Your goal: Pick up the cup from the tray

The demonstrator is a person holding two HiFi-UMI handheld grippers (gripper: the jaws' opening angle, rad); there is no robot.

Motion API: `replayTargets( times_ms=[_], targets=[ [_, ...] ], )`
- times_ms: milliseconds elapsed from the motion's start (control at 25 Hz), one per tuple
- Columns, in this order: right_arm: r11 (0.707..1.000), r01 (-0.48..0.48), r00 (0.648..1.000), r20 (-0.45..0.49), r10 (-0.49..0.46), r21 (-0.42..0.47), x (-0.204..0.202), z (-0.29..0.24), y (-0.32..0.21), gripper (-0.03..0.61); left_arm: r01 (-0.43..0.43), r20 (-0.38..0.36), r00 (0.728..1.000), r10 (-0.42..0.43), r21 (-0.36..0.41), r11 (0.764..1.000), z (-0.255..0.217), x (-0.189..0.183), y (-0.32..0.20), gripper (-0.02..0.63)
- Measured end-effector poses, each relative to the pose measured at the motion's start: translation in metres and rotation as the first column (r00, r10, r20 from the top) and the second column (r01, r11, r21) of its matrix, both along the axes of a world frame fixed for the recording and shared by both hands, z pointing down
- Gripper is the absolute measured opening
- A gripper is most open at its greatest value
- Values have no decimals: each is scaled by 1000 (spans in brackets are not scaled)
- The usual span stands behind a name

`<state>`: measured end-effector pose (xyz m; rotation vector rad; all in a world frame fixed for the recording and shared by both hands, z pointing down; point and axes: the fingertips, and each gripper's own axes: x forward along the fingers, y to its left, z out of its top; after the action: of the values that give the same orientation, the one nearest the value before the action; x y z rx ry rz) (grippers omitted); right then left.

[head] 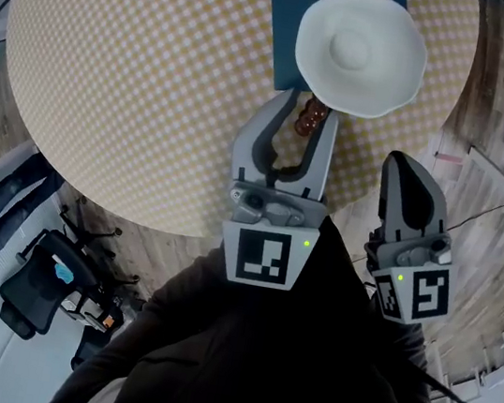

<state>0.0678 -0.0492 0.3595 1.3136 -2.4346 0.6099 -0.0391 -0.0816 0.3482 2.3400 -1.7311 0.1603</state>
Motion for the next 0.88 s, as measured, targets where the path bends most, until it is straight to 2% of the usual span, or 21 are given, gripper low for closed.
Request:
replayTargets(
  times_ms=[280,560,720,880],
  targets=[
    [1000,-14,1000,-26,14,-15,2,7,10,8,-6,26,1000,5,44,999,0,2,-2,91],
    [999,-23,999,-45,22,-37,18,13,12,8,-6,32,999,4,78,997,-3,10,-6,89],
    [998,-31,998,-47,29,-50,27,22,11,8,-37,40,999,34,94,995,0,17,-10,87],
    [998,-32,998,-58,29,-60,21,24,13,8,-66,60,997,59,124,990,-2,9,-10,84]
  ],
)
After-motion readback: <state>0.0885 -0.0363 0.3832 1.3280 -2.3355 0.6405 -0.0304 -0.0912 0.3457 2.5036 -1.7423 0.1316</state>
